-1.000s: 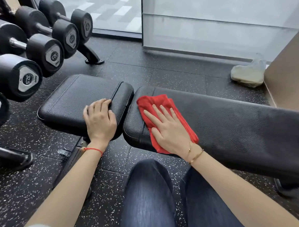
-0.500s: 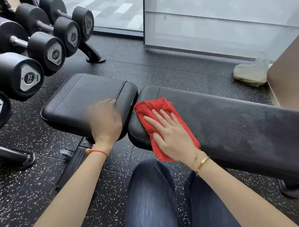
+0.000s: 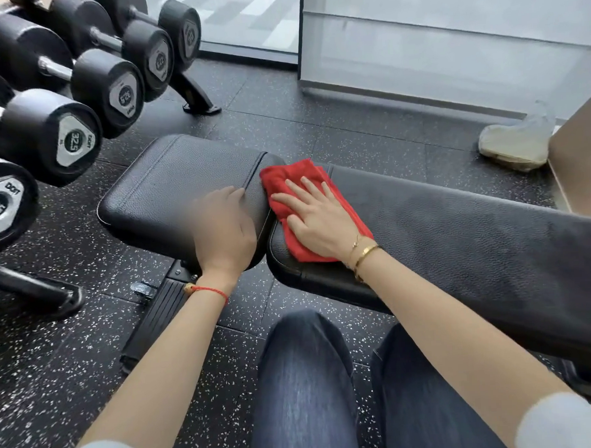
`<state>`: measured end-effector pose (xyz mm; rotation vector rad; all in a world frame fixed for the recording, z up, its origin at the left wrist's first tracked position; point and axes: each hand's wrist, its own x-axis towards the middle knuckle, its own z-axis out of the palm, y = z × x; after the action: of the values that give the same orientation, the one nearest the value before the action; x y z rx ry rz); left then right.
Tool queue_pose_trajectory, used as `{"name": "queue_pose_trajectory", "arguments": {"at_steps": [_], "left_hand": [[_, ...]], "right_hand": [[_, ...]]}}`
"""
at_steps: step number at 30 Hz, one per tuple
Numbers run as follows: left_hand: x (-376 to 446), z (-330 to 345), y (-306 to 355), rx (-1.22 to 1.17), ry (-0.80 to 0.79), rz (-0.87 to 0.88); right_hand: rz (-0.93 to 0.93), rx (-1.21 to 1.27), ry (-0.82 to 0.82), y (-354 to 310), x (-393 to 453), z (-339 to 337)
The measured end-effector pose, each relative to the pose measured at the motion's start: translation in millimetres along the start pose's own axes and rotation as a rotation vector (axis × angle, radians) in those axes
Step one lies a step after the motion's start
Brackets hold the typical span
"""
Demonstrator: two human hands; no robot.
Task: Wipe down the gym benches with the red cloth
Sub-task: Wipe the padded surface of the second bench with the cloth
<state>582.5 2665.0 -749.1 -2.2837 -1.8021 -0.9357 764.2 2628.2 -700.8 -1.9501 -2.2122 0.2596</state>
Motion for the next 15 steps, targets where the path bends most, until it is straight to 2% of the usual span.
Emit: {"name": "queue_pose_trajectory", "arguments": {"at_steps": [3,5,11,13,15], "left_hand": [[-0.4,-1.7,2.0,-0.001,-0.003,0.001],[0.5,-2.0,1.8,-0.003,-0.001,0.003],[0.4,0.6,-0.3,0.001,0.013,0.003],[0.1,0.9,0.0,0.004,0.016,0.006],[0.4,0.7,-0.1,0.003,0.012,0.005]], "right_hand": [[0.126,-0.004,-0.036,7.7,32.3,-9.3],[0.133,-0.021,-0.023,4.6,31.5,-8.2],[-0.135,-0.023,0.040,-6.5,-32.7,7.8],[-0.150,-0.006,-0.002,1.2,-28.6,4.8],[-0.089,-0.014,0.002,9.6,-8.8,2.0]]}}
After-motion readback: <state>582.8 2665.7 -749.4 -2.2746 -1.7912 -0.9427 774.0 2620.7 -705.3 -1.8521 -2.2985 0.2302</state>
